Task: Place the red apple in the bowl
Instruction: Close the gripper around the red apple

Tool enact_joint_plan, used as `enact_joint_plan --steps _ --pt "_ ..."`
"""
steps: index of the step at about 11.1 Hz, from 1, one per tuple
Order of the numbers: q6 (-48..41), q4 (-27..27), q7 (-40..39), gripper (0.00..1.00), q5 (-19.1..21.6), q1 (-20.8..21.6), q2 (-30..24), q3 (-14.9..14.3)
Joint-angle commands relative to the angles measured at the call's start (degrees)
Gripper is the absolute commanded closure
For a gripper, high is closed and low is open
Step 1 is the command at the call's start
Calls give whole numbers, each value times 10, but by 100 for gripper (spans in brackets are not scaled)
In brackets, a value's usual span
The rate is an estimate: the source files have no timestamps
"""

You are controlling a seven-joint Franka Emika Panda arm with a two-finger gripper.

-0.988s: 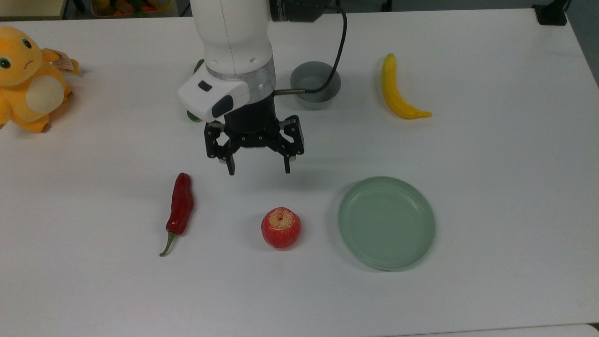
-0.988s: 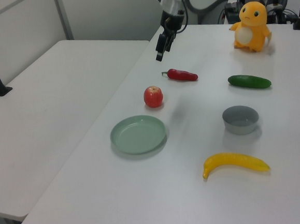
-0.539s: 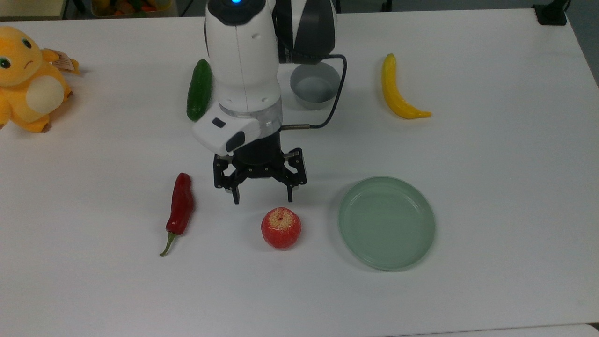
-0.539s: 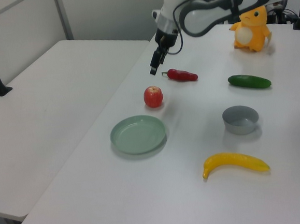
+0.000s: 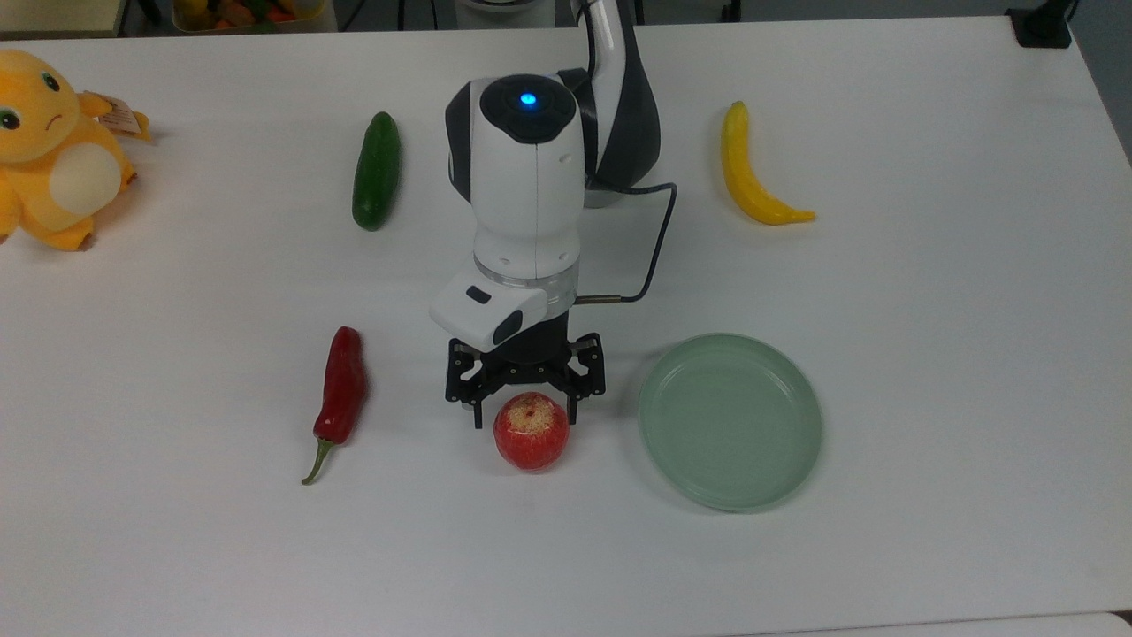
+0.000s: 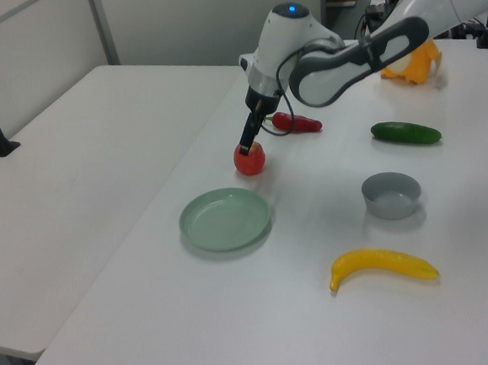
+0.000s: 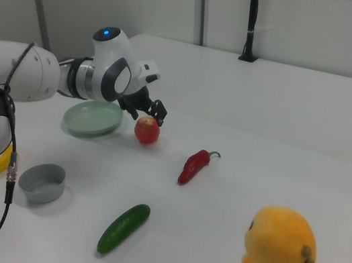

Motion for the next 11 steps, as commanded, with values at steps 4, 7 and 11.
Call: enact_joint_plan --steps 4,7,11 --pt "46 -2 34 0 -54 3 34 1" --pt "46 -1 34 12 -64 8 43 1" --pt "45 -4 34 69 -85 8 43 2"
